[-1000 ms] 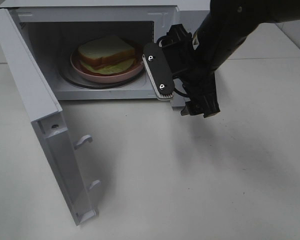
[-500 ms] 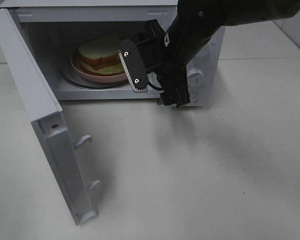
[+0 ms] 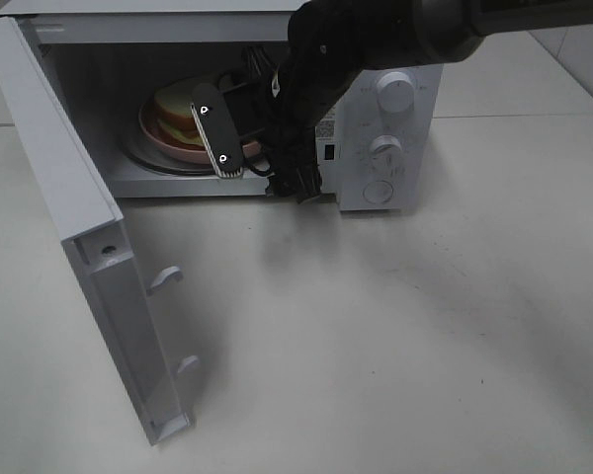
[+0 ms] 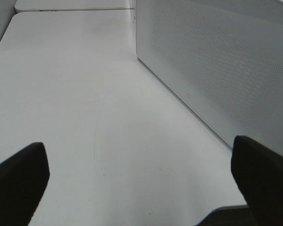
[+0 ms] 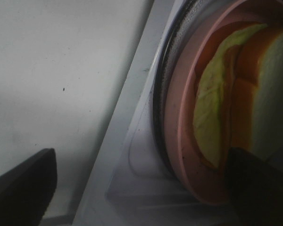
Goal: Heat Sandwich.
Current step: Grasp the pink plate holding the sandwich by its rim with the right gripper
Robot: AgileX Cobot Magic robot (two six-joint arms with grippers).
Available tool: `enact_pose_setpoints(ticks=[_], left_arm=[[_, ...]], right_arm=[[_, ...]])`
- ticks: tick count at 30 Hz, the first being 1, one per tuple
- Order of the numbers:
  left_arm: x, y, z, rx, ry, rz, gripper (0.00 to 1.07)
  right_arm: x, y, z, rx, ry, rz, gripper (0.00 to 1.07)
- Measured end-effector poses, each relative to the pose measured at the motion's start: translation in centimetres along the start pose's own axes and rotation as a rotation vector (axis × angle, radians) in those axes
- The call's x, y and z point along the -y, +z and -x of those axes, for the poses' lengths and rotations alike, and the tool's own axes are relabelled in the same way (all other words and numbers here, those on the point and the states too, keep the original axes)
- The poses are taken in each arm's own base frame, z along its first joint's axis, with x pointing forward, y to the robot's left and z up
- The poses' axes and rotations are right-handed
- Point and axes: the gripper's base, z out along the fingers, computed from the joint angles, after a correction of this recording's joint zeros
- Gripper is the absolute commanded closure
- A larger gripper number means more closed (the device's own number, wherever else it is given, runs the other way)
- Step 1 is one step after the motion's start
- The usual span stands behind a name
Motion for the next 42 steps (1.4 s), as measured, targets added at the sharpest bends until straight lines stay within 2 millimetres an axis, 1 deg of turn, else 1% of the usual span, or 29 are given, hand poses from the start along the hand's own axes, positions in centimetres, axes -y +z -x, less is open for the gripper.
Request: enact_pose_setpoints(ticks=[3,5,8,10,11,13,17,19,20,23,26,27,28,29,30,31,32,33,34,35,36,37,38,39,40,41,42], left_arm=[[0.0,0.0,0.0,0.0,0.0,0.0,0.09],[0.0,0.0,0.0,0.0,0.0,0.0,0.09],[0.0,0.0,0.0,0.0,0.0,0.0,0.09],[0.0,0.0,0.0,0.0,0.0,0.0,0.09],[0.0,0.0,0.0,0.0,0.0,0.0,0.09],[0.0,0.0,0.0,0.0,0.0,0.0,0.09],[0.0,0.0,0.0,0.0,0.0,0.0,0.09],[0.0,0.0,0.0,0.0,0.0,0.0,0.09],[0.0,0.0,0.0,0.0,0.0,0.0,0.09],[0.0,0.0,0.0,0.0,0.0,0.0,0.09],[0.0,0.0,0.0,0.0,0.0,0.0,0.09],[0.0,0.0,0.0,0.0,0.0,0.0,0.09],[0.0,0.0,0.0,0.0,0.0,0.0,0.09],[0.0,0.0,0.0,0.0,0.0,0.0,0.09],[0.0,0.0,0.0,0.0,0.0,0.0,0.09],[0.0,0.0,0.0,0.0,0.0,0.0,0.09],[0.0,0.0,0.0,0.0,0.0,0.0,0.09],[0.0,0.0,0.0,0.0,0.0,0.0,0.09],[0.0,0.0,0.0,0.0,0.0,0.0,0.09],[0.0,0.0,0.0,0.0,0.0,0.0,0.09],[0.0,0.0,0.0,0.0,0.0,0.0,0.09],[0.0,0.0,0.0,0.0,0.0,0.0,0.09],[0.0,0.0,0.0,0.0,0.0,0.0,0.09],[0.0,0.0,0.0,0.0,0.0,0.0,0.09],[0.0,0.0,0.0,0.0,0.0,0.0,0.09],[0.0,0.0,0.0,0.0,0.0,0.0,0.09],[0.0,0.0,0.0,0.0,0.0,0.0,0.09]], right_arm=[[0.2,1.6,0.2,0.0,0.0,0.002,0.22],[0.4,1.9,0.2,0.0,0.0,-0.002,0.22],[0.8,3.1,0.5,0.009,0.015,-0.007,0.22],[0.8,3.4,0.5,0.009,0.015,-0.007,0.22],[1.1,4.1,0.6,0.009,0.019,-0.008,0.22],[1.3,4.2,0.7,0.008,0.02,-0.008,0.23],[1.9,5.6,0.9,0.003,0.038,-0.006,0.24],[1.9,5.9,0.9,0.001,0.047,-0.002,0.24],[2.4,6.2,1.0,0.001,0.059,-0.011,0.25],[2.5,6.7,1.0,-0.001,0.063,-0.008,0.25],[2.4,7.7,1.1,-0.002,0.076,-0.001,0.29],[2.4,7.7,1.1,-0.002,0.076,-0.001,0.29],[2.3,7.9,1.2,0.002,0.082,0.003,0.31],[2.2,8.3,1.3,0.015,0.107,0.008,0.39],[2.2,8.5,1.4,0.021,0.118,0.008,0.43],[2.2,8.5,1.4,0.021,0.118,0.008,0.43],[2.2,8.6,1.4,0.024,0.126,0.009,0.48],[2.3,8.6,1.4,0.03,0.151,-0.004,0.61],[2.2,8.6,1.5,0.032,0.164,0.004,0.69],[2.2,8.6,1.5,0.032,0.164,0.004,0.69],[2.1,8.6,1.4,0.029,0.176,0.016,0.77],[1.9,8.6,1.5,0.027,0.195,0.035,0.94],[1.8,8.5,1.6,0.028,0.209,0.047,1.02],[1.8,8.5,1.6,0.028,0.209,0.047,1.02],[1.8,8.4,1.6,0.029,0.22,0.053,1.07],[2.0,8.0,2.0,0.033,0.229,0.06,1.07],[2.0,8.0,2.0,0.032,0.229,0.062,1.07]])
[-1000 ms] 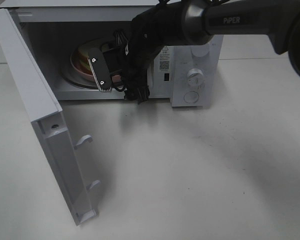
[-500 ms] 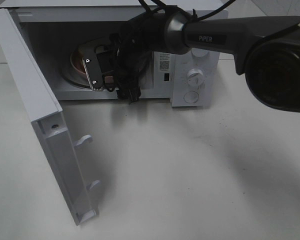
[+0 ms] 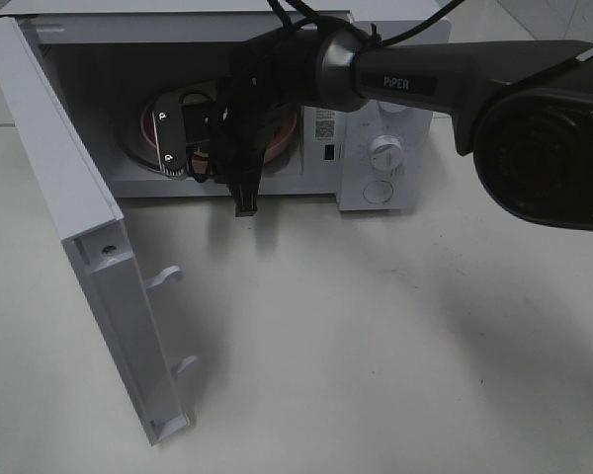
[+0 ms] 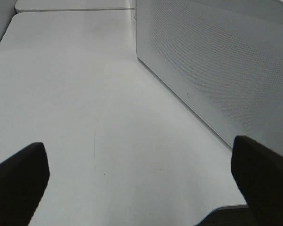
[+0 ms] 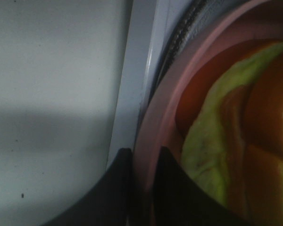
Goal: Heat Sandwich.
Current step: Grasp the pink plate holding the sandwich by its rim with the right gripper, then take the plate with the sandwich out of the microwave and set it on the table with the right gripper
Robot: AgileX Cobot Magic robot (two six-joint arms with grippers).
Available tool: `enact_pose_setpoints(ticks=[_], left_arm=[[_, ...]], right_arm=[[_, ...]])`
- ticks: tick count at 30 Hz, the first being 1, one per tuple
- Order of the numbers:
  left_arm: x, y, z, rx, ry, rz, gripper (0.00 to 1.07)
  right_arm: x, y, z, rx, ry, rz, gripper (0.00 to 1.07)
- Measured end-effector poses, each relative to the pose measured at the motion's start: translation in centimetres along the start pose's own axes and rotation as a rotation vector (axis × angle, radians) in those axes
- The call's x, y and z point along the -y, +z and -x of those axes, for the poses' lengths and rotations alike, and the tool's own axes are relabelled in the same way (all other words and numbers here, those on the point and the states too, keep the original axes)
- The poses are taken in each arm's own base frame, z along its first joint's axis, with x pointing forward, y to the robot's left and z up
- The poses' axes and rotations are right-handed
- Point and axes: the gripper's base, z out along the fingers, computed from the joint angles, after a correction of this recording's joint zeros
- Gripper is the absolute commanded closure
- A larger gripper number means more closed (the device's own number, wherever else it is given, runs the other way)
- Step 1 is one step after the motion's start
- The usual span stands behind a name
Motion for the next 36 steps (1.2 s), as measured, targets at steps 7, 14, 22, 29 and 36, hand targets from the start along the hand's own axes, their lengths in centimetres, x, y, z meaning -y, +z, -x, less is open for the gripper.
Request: enact_pose_setpoints(ticks=[7,14,22,29,36], left_arm=[[0.0,0.0,0.0,0.0,0.0,0.0,0.09],[0.0,0.0,0.0,0.0,0.0,0.0,0.09],[0.0,0.0,0.0,0.0,0.0,0.0,0.09],[0.0,0.0,0.0,0.0,0.0,0.0,0.09],[0.0,0.0,0.0,0.0,0.0,0.0,0.09]], right_arm=[[0.4,-0.2,0.1,0.007,-0.006,-0.025,1.07],[0.5,-0.7,0.0,-0.004,-0.018,-0.01,1.07],[-0.2,-2.0,-0.6,-0.012,-0.132,0.025,1.07],[-0.8,-2.8,-1.0,-0.004,-0.174,0.029,1.07],[-2.2,-4.4,-1.6,0.008,-0.237,0.036,1.07]])
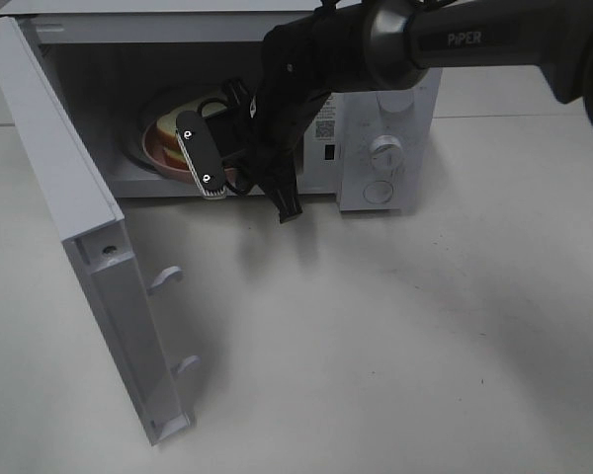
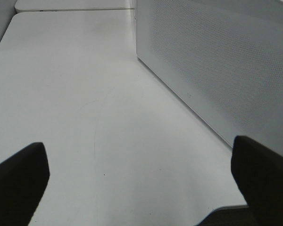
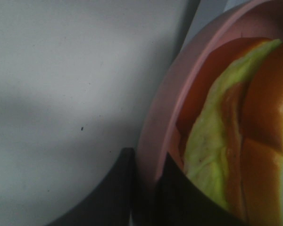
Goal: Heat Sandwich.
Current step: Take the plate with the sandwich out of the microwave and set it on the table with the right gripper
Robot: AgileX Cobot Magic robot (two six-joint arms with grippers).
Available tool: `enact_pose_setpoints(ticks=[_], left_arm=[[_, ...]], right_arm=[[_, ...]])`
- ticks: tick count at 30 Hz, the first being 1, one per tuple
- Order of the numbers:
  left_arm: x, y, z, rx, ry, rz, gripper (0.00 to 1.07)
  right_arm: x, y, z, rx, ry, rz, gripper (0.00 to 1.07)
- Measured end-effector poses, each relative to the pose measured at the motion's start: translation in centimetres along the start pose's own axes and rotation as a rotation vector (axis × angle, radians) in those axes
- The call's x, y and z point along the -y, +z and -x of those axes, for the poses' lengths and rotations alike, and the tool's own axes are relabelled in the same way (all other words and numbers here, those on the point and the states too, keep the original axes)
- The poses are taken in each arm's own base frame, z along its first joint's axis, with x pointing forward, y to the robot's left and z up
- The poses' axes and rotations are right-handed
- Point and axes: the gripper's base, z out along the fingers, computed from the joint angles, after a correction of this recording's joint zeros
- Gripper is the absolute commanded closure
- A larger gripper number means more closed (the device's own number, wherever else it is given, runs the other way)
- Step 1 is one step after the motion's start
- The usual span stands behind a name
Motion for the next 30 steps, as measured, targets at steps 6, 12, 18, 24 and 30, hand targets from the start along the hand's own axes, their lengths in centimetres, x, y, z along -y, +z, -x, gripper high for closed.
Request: enact_pose_setpoints(ticks=[6,12,18,24,30], left_arm=[[0.0,0.0,0.0,0.0,0.0,0.0,0.09],[0.0,0.0,0.0,0.0,0.0,0.0,0.09],[0.0,0.0,0.0,0.0,0.0,0.0,0.09],[0.0,0.0,0.0,0.0,0.0,0.0,0.09],[0.0,0.0,0.0,0.0,0.0,0.0,0.09]], right_arm=[[-1.4,-1.5,0.1,0.037,-0.055,-0.006,1.07],[-2.0,-2.7,0.0,0.043,-0.078,-0.04,1.07],[-3.0,-4.5,0.0,0.062,-0.116,-0.066,1.07],[-3.8,-5.4,0.0,0.073,-0.129,-0.084,1.07],[-5.6,-6.2,-0.3,0.075,-0.15,-0.104,1.07]])
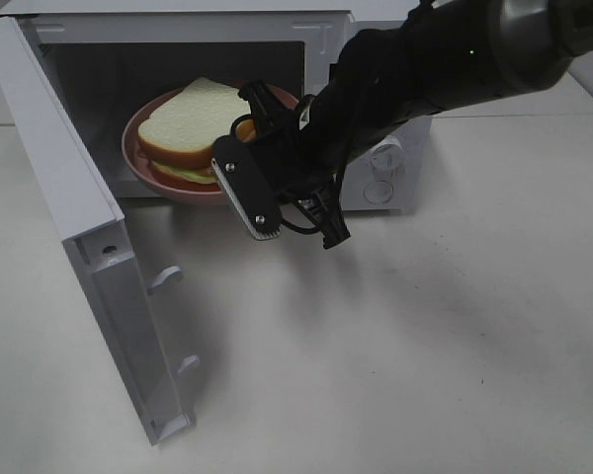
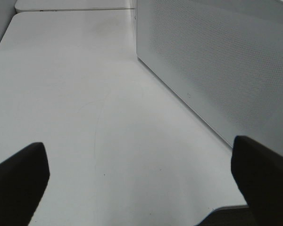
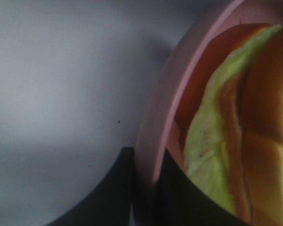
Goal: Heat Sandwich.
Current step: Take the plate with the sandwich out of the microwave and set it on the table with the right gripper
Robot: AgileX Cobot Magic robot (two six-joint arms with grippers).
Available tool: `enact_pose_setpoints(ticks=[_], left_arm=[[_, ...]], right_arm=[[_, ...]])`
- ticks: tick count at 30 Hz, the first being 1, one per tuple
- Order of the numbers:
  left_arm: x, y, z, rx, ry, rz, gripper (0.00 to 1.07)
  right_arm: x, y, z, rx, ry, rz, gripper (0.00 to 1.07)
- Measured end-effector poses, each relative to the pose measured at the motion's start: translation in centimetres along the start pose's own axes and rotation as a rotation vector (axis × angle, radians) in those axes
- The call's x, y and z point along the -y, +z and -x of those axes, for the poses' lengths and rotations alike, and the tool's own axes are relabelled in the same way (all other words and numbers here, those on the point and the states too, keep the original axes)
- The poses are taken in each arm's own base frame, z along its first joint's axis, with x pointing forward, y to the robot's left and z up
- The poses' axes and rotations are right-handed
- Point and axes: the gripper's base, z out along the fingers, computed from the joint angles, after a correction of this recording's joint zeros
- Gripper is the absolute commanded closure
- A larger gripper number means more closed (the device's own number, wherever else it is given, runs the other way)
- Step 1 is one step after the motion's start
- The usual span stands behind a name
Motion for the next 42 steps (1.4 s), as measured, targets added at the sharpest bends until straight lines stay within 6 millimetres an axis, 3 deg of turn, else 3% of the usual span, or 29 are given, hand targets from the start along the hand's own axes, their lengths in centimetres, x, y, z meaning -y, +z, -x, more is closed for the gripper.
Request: enact_pose_setpoints(ticks=[13,23,27,36,42], left_arm=[[0.0,0.0,0.0,0.0,0.0,0.0,0.09],[0.0,0.0,0.0,0.0,0.0,0.0,0.09],[0.0,0.0,0.0,0.0,0.0,0.0,0.09],[0.0,0.0,0.0,0.0,0.0,0.0,0.09],[0.0,0.0,0.0,0.0,0.0,0.0,0.09]], right_arm=[[-3.4,-3.0,0.5,0.006,-0.032,0.006,1.07],[-6.0,-6.1,0.8,0.006,-0.001,-0.02,1.07],[-7.9,-7.9,0.8,0.006,0.006,-0.013,1.07],[-9.7,-9.8,0.8,0.006,0.029,-0.02,1.07],[-11.3,-12.2,0.9,0.008,0.032,-0.043,1.07]])
